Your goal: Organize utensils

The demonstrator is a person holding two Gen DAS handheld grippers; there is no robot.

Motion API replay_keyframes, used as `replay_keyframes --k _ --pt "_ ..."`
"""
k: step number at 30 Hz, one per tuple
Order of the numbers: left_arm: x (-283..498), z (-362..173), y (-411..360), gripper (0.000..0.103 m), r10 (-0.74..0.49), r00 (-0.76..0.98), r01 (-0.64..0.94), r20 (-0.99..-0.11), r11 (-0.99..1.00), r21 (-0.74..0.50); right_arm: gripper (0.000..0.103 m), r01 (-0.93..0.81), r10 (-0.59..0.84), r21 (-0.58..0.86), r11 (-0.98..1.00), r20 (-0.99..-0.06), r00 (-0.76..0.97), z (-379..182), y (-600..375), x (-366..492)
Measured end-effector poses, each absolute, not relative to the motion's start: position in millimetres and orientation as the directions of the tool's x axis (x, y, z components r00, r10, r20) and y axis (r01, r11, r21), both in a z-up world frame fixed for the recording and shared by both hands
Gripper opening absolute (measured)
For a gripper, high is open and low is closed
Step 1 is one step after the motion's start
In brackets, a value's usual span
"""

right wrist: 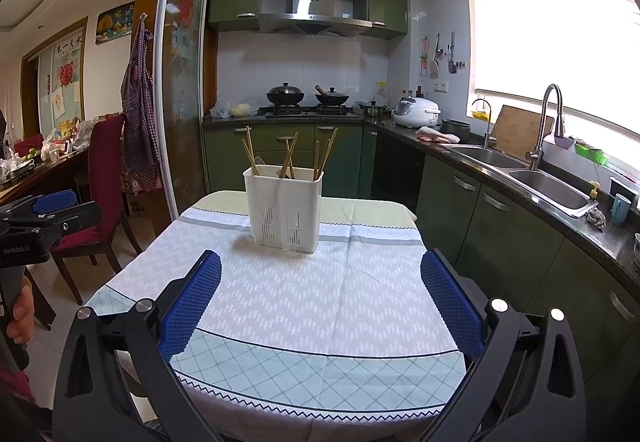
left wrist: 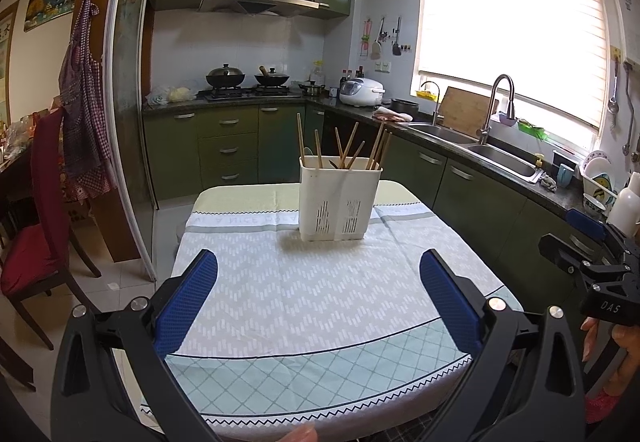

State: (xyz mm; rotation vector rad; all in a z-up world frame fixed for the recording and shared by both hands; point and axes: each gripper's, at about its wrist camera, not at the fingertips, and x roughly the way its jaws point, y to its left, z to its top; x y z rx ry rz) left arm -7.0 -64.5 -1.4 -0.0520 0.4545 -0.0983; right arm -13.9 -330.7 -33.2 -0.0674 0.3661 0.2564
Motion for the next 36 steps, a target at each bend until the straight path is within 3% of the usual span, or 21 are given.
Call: replay_keyframes --k 36 --pt "-0.8 -2.0 -59.7 0.096 -0.091 0.895 0.083 -0.436 0.996 -0.038 0.098 -0.249 0.224 -0.017 0.968 -0.382 0.897 -50.9 -325.7 -11.9"
